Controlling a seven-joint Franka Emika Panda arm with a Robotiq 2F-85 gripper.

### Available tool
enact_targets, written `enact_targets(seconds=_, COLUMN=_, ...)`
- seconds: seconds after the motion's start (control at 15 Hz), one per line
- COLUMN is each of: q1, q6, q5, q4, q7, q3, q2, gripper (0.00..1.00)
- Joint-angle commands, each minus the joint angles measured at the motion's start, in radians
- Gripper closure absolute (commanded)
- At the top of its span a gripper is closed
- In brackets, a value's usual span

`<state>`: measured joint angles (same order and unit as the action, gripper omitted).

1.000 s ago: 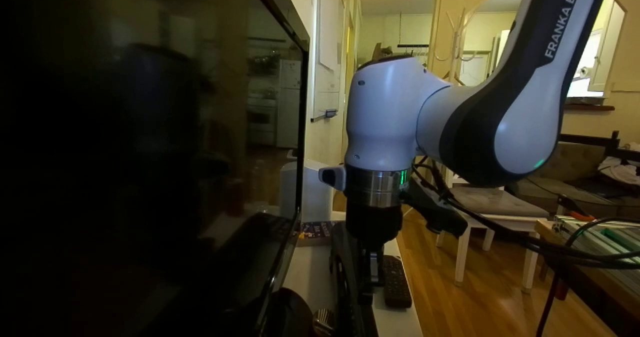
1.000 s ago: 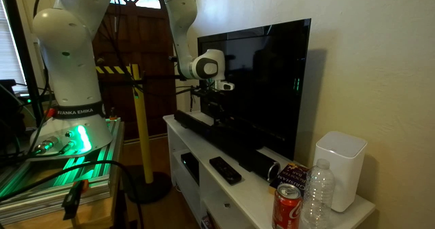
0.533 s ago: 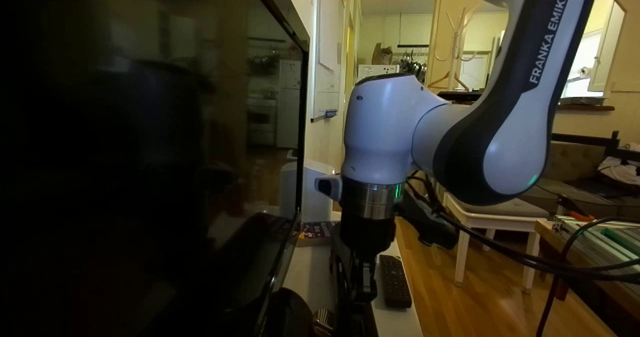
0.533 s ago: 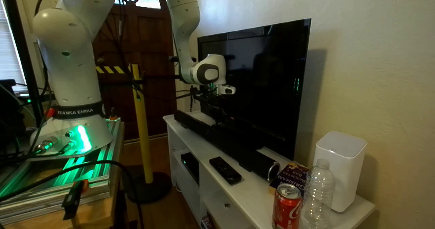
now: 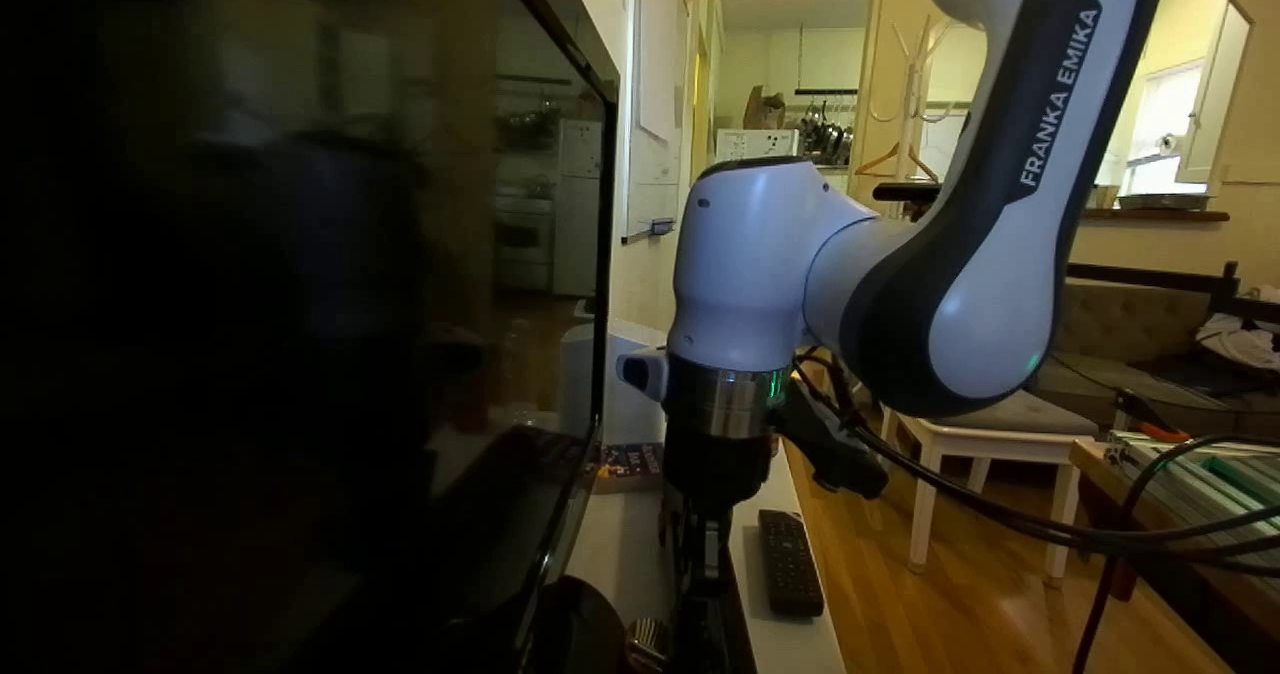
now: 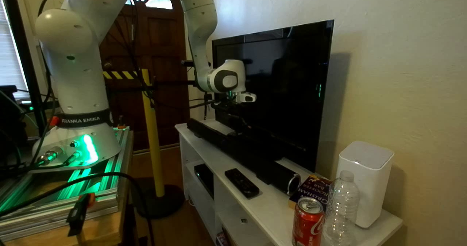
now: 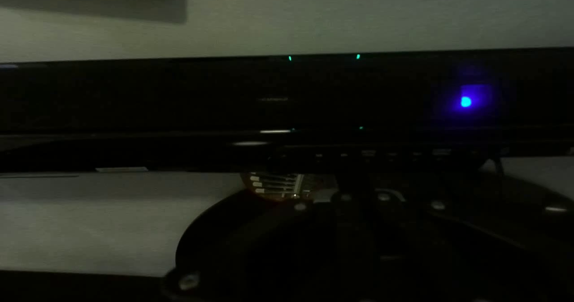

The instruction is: Press down on the top of the black speaker.

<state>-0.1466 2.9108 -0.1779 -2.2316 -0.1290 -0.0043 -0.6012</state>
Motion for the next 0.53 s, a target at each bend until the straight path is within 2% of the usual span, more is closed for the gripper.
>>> enact_targets(seconds=0.0, q1=-0.005, q6=0.011, q5=0.024, q4=0.024, q7=0.032, q3=-0.005, q2=-0.031, gripper=0.99)
enact_targets(seconds=0.47, q1=0.004, q6=0.004, q5=0.027, q4=0.036, q7=0.057, q3=0.008, q2=-0.058, gripper=0.99)
